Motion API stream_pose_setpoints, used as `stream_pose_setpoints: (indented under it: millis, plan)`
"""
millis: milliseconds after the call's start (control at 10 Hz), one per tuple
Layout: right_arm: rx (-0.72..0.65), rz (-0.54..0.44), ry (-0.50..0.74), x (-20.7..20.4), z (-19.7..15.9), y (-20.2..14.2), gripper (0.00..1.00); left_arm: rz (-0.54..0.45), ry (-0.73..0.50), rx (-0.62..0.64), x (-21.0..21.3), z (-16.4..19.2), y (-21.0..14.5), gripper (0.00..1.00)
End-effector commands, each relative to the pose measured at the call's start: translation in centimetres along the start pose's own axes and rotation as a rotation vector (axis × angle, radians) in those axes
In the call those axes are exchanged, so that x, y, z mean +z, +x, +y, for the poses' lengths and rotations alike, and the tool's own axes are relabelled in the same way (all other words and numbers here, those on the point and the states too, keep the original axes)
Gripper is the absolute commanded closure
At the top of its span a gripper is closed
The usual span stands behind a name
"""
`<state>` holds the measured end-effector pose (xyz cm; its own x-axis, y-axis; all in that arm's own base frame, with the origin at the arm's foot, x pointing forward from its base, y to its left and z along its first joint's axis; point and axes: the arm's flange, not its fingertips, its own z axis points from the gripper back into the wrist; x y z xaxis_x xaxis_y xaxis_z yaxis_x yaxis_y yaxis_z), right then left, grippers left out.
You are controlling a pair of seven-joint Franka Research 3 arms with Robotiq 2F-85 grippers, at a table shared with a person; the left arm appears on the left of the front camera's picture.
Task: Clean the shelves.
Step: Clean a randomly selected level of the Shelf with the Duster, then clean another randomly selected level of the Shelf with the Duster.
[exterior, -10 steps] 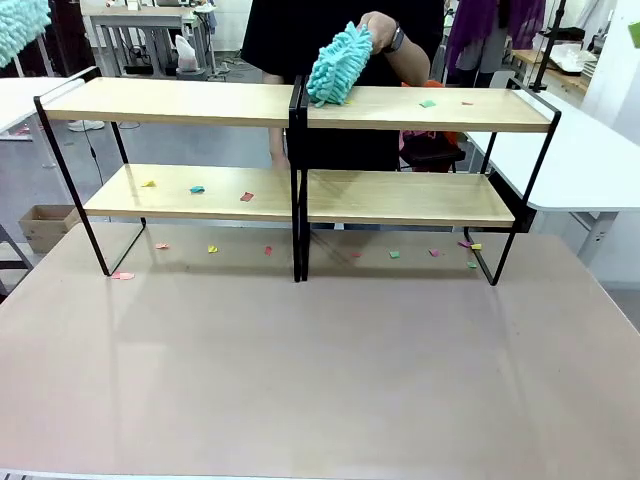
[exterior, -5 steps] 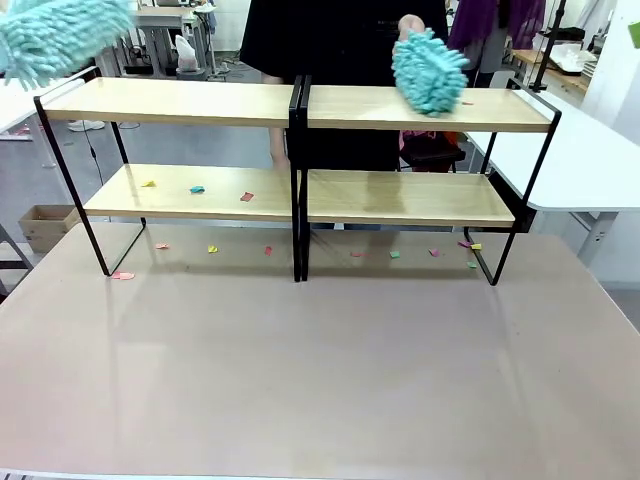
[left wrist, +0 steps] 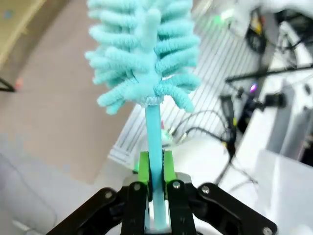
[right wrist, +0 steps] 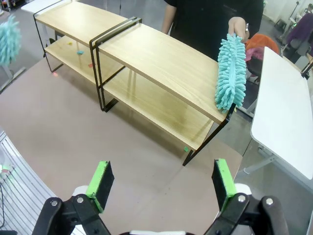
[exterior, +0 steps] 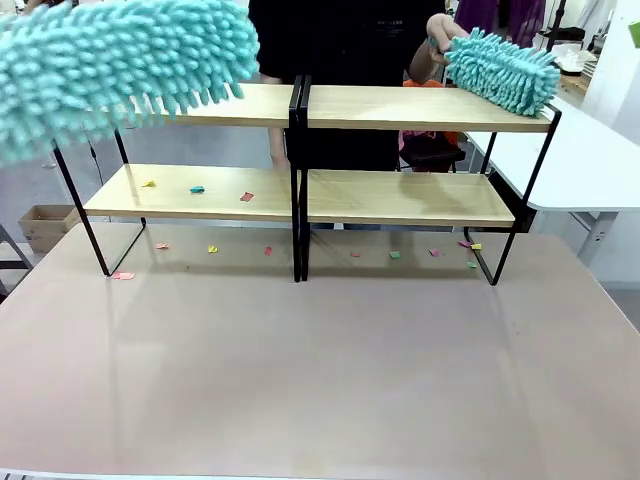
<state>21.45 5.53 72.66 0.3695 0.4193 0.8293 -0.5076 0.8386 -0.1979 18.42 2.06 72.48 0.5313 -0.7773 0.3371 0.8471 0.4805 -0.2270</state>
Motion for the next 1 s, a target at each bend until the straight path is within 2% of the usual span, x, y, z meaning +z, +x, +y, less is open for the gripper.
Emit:
stream_pose_setpoints:
  millis: [0,200,300,400,900]
  plan:
    - [-0.002,-0.003,0.012,0.0,-0.1,-0.1,0.0,0.029,0.083,0.04,-1.4,1.2,-2.9,0.88]
    - [-0.002,-0.003,0.012,0.0,-0.1,-0.1,0.0,-0.065,0.084,0.169,-1.6,1.8,-6.2,0.88]
    - [-0.002,-0.003,0.012,0.0,-0.1,-0.1,0.0,-0.077,0.055,0.202,-2.0,2.3,-7.0,0.88]
    - [-0.002,-0.003,0.012,0.0,-0.1,-0.1,0.0,0.006,0.063,0.1,-1.1,1.1,-5.2,0.88]
    - [-0.002,-0.003,0.012,0.0,-0.1,-0.1,0.0,0.006,0.063,0.1,-1.1,1.1,-5.2,0.88]
